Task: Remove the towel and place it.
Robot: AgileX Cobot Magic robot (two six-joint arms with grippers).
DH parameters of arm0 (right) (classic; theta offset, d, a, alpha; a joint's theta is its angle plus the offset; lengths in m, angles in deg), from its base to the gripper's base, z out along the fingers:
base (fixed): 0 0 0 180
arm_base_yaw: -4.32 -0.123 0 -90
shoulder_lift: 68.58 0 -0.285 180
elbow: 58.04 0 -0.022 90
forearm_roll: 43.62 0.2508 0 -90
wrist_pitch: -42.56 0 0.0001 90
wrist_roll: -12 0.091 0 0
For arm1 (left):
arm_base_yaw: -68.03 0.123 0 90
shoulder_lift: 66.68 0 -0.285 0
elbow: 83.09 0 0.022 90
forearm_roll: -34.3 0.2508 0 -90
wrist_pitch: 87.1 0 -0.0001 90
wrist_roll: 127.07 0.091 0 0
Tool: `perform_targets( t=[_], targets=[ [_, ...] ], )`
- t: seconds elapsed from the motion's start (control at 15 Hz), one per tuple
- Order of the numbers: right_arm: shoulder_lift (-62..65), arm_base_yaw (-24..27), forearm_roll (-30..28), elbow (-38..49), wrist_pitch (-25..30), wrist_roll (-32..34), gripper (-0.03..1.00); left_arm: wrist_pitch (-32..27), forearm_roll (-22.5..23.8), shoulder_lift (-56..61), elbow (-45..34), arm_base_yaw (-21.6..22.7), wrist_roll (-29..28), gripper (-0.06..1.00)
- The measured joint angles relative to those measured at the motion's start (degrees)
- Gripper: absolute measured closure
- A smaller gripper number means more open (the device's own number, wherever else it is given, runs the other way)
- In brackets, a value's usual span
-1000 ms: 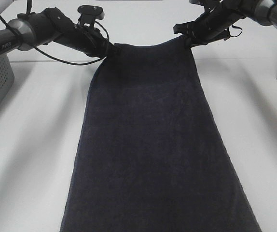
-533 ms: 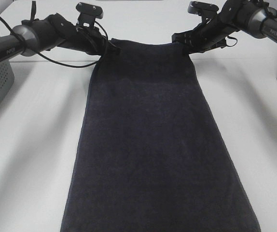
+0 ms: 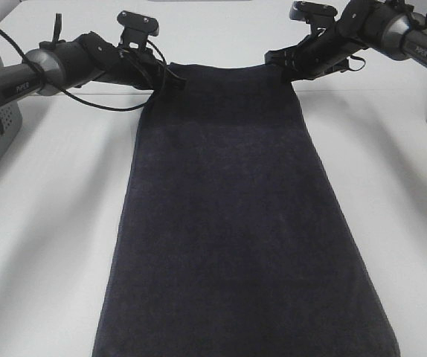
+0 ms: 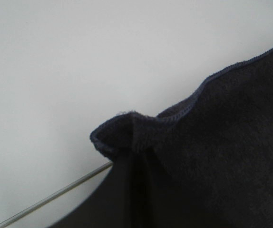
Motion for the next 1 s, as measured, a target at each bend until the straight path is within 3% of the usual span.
perform_targets(
  t=[0.6, 1.0],
  targets=[
    [0.0, 0.0, 1.1, 0.0, -1.1, 0.0, 0.93, 1.6, 0.0, -0.3, 0.0, 0.0, 1.1, 0.93],
    [-3.5, 0.0, 1.9, 0.1, -2.5, -0.1, 0.88, 3.3, 0.0, -2.9, 0.1, 0.0, 1.3, 0.85]
  ],
)
